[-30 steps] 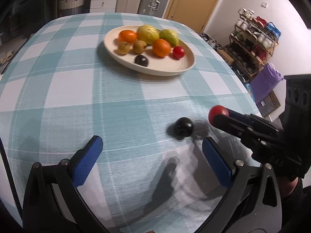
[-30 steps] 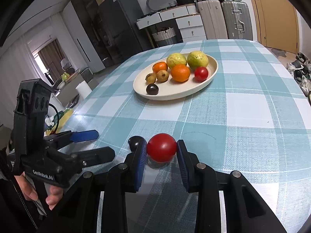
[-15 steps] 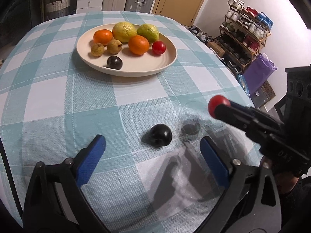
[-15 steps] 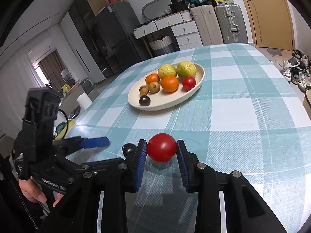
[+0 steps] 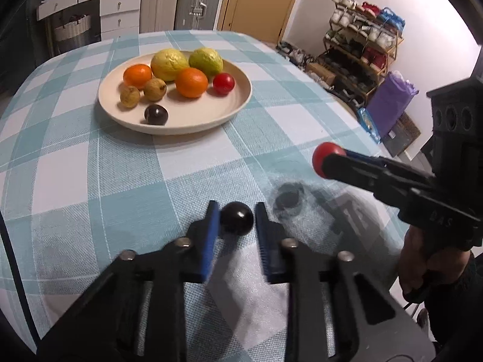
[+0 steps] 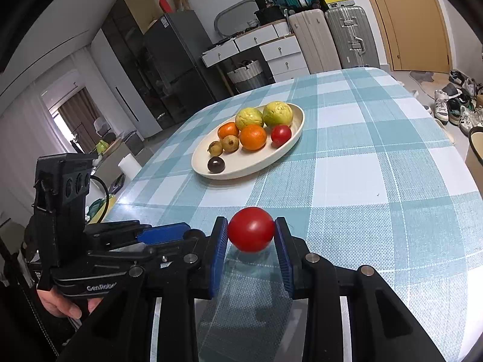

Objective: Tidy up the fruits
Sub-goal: 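Lift and carry the tomato and plum toward the cream plate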

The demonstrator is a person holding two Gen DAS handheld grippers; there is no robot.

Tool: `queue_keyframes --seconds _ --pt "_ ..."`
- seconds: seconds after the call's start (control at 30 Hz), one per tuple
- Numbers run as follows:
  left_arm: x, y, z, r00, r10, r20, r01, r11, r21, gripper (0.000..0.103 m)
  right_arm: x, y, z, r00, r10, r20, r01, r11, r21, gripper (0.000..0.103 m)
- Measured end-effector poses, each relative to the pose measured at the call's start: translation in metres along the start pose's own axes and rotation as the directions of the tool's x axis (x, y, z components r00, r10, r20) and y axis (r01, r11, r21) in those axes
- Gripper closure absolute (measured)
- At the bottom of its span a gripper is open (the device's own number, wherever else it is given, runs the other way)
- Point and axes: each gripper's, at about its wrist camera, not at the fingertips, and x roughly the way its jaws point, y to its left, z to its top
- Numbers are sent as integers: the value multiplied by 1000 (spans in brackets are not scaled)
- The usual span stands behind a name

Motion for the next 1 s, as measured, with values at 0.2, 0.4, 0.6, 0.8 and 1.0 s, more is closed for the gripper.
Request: queue_keyframes --seconds 0.2,0.4,0.6,0.8,1.0 --pt "-2 6 -4 1000 -17 11 17 1000 -10 83 5 5 3 1000 0 -11 0 1000 -15 71" --pt "-4 13 -4 999 -44 24 45 999 -31 83 12 9 8 1000 1 -19 -1 1000 -16 71" --pt "-10 24 0 997 -56 46 59 996 -64 83 19 10 12 999 -5 -32 4 1000 -19 71" --pt "-25 38 13 995 -45 93 53 995 -83 83 28 15 22 999 5 -39 -6 999 -33 71" --pt "-32 54 39 989 -39 144 57 991 -118 83 42 20 39 999 22 -31 -23 999 -45 71"
